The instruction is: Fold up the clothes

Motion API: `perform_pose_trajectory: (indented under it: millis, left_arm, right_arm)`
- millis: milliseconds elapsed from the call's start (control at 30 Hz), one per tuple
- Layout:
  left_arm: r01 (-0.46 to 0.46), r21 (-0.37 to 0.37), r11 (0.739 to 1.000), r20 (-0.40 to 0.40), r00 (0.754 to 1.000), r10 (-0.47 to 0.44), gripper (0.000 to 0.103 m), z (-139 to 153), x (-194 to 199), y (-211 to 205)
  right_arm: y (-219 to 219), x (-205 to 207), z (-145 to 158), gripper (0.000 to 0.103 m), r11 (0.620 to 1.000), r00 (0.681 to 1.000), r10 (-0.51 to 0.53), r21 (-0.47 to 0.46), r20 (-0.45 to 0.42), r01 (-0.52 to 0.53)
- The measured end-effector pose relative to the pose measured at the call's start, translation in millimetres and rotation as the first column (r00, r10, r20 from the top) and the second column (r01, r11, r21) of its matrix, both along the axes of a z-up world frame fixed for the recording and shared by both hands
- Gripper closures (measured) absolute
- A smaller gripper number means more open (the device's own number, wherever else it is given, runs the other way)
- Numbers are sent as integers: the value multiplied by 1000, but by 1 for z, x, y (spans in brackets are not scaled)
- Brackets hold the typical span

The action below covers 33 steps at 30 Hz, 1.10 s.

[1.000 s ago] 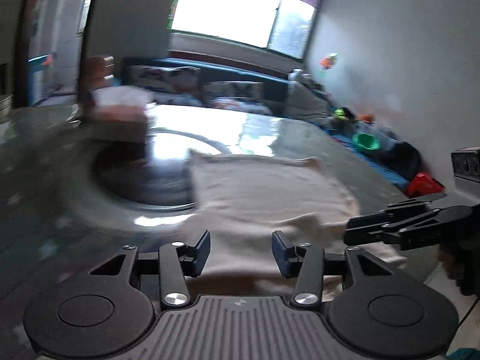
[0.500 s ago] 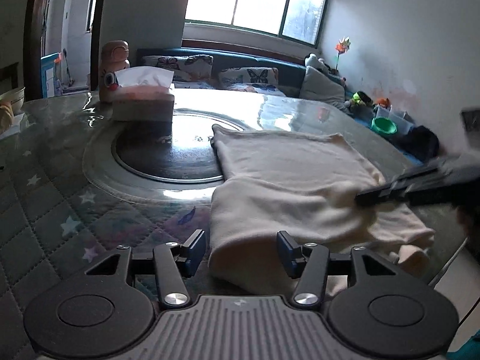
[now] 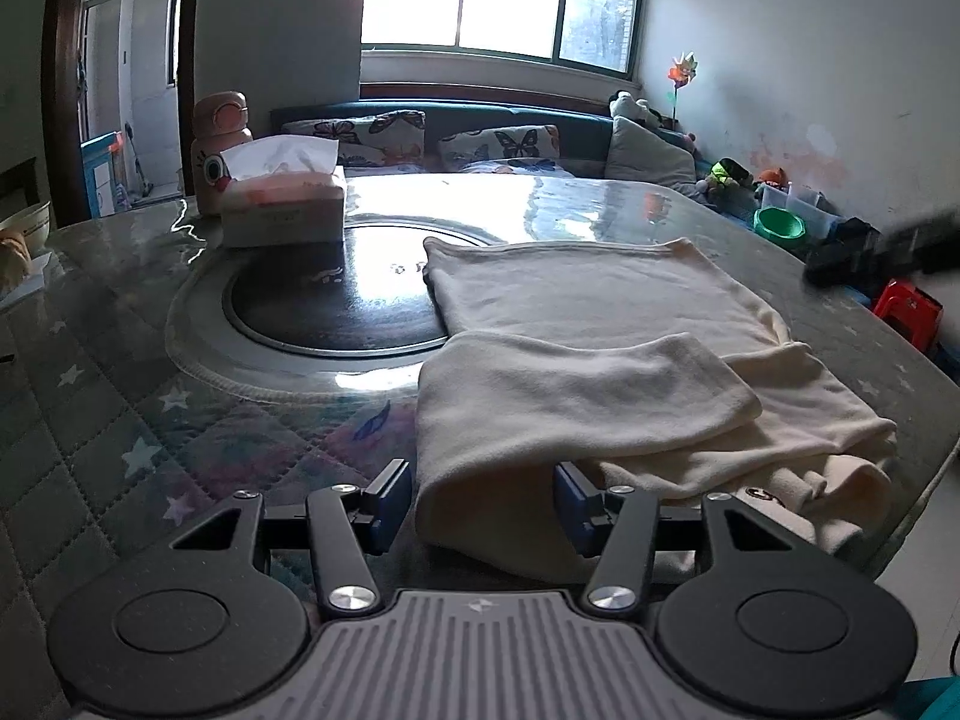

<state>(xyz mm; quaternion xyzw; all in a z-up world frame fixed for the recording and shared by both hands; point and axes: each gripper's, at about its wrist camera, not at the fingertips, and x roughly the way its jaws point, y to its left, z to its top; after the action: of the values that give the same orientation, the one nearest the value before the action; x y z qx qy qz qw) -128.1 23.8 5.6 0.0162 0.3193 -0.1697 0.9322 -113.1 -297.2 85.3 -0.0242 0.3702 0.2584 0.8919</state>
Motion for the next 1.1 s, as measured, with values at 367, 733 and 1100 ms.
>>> perform_pose_trajectory:
  millis: [367, 733, 1100]
  left_arm:
    - [-18, 10, 1000, -17, 1000, 18, 47, -3, 2, 5]
    - [-22, 18, 1000, -18, 1000, 22, 47, -5, 4, 3]
    - [-23, 43, 999, 0, 1000, 23, 48, -5, 0, 0]
  right_arm:
    - [22, 24, -56, 80, 1000, 990, 17, 17, -142, -15]
    - [22, 11, -29, 99, 999, 999, 41, -4, -33, -41]
    - [-10, -18, 18, 99, 997, 992, -37, -62, 123, 45]
